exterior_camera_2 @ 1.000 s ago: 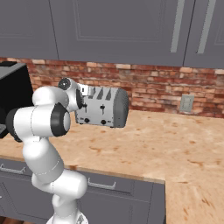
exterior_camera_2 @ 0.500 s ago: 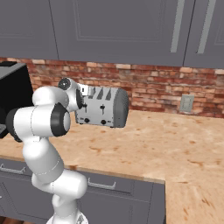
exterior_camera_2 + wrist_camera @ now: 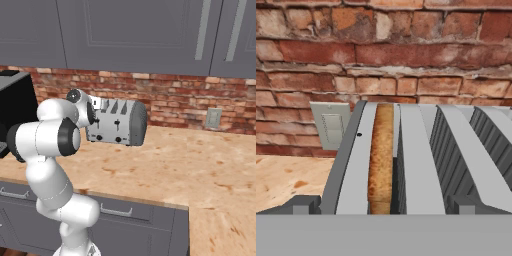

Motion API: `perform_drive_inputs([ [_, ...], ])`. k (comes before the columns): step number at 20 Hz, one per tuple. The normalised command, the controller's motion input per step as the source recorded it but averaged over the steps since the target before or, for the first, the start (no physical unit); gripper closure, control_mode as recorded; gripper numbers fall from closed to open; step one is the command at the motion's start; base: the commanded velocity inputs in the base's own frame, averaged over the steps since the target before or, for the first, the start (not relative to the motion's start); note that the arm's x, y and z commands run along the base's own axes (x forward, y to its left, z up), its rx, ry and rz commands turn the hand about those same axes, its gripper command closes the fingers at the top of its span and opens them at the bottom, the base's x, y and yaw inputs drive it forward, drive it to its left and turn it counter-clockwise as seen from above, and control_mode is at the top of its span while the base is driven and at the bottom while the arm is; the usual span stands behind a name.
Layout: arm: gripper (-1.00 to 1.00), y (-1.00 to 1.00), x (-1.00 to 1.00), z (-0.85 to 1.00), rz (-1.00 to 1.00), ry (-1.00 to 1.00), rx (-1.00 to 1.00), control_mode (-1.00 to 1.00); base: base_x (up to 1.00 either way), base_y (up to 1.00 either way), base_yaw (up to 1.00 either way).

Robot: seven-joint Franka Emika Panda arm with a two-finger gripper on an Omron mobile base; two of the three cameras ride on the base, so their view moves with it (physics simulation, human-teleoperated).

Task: Start the toaster. Once the lever pops up, take the bread to the plate on the dining counter.

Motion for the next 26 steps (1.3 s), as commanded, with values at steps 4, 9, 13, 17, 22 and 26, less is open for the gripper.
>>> perform_drive_inputs([
  [4,-1.00,0.00,0.00,0.00,0.00,0.00,0.00,-1.00,0.00,0.00,0.00],
  [9,-1.00,0.00,0.00,0.00,0.00,0.00,0.00,-1.00,0.00,0.00,0.00],
  [13,-1.00,0.00,0.00,0.00,0.00,0.00,0.00,-1.00,0.00,0.00,0.00],
  [17,-1.00,0.00,0.00,0.00,0.00,0.00,0.00,-1.00,0.00,0.00,0.00],
  [22,-1.00,0.00,0.00,0.00,0.00,0.00,0.00,-1.00,0.00,0.00,0.00],
  [26,-1.00,0.00,0.00,0.00,0.00,0.00,0.00,-1.00,0.00,0.00,0.00],
])
